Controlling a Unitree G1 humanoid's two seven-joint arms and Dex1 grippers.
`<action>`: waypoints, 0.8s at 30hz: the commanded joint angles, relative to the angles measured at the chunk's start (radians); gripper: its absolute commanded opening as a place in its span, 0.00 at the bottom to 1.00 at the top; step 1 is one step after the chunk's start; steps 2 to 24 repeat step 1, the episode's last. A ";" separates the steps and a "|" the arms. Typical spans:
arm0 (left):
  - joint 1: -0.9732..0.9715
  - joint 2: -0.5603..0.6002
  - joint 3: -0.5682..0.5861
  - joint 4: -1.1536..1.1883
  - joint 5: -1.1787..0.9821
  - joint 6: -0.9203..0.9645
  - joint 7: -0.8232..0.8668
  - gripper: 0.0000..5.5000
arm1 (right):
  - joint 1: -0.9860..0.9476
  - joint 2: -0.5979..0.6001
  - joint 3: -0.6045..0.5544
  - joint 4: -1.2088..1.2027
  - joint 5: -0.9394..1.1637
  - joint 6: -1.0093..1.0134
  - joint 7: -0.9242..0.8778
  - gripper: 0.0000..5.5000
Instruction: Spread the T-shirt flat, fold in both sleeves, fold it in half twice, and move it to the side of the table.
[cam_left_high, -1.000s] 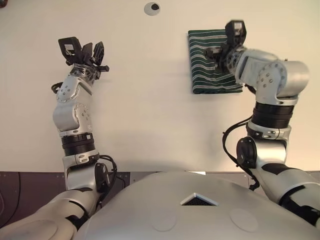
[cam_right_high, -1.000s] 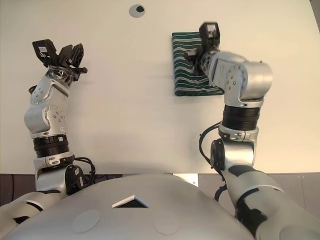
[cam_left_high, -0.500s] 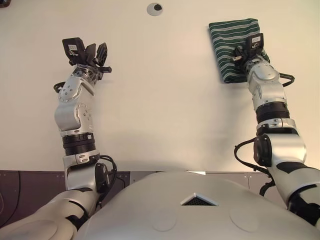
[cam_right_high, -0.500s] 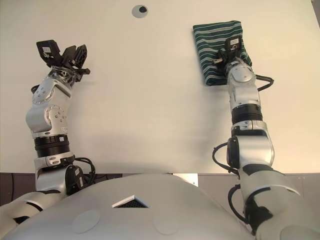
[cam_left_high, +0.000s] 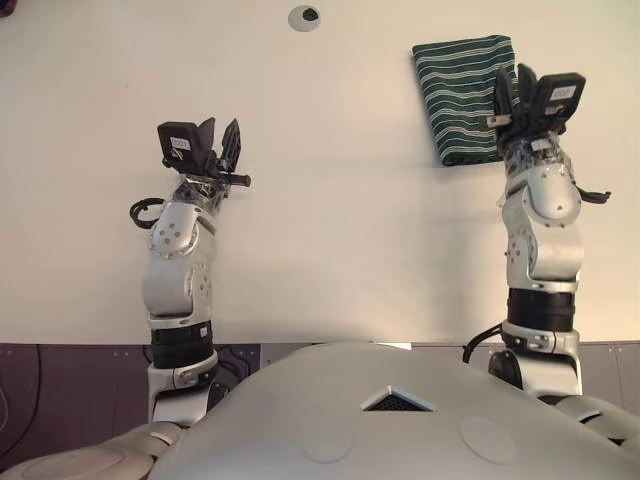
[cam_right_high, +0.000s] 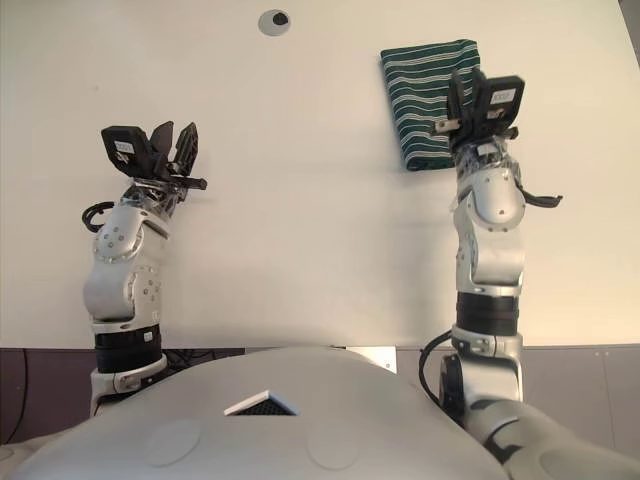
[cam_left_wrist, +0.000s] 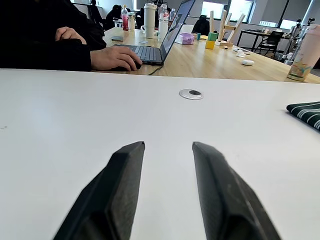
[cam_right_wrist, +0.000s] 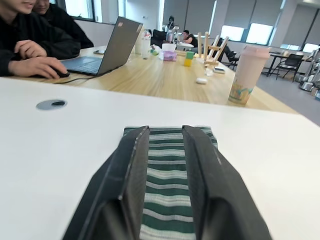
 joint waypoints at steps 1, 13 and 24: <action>0.025 -0.001 -0.014 -0.016 0.065 -0.087 0.030 0.31 | 0.039 0.014 0.007 -0.012 0.023 0.039 0.033 0.22; 0.025 -0.001 -0.014 -0.016 0.065 -0.087 0.030 0.31 | 0.039 0.014 0.007 -0.012 0.023 0.039 0.033 0.22; 0.025 -0.001 -0.014 -0.016 0.065 -0.087 0.030 0.31 | 0.039 0.014 0.007 -0.012 0.023 0.039 0.033 0.22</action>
